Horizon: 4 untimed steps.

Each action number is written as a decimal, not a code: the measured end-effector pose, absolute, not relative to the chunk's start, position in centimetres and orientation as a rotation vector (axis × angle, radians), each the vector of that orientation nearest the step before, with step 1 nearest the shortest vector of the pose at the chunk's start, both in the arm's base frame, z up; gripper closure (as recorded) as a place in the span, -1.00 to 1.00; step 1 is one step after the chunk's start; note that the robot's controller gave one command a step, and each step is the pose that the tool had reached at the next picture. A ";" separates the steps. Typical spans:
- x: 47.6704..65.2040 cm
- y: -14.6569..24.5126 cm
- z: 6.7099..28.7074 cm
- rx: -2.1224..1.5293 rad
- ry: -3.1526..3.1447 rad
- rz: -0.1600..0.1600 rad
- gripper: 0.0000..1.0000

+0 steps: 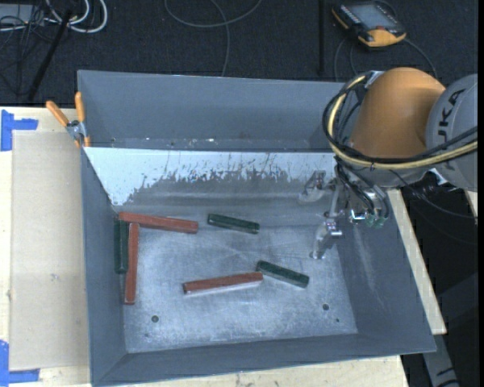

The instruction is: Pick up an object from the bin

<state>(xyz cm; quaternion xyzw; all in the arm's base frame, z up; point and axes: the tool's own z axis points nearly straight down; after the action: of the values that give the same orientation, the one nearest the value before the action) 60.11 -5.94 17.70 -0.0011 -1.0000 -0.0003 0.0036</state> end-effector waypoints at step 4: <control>57.2 -3.1 7.8 -0.053 -3.162 0.001 1.00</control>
Offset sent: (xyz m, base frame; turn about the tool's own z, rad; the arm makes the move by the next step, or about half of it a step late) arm -0.0468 0.0218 -0.1025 0.0720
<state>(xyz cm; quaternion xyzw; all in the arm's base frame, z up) 57.20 -3.15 7.78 -0.0166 -0.9998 0.0004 -0.0104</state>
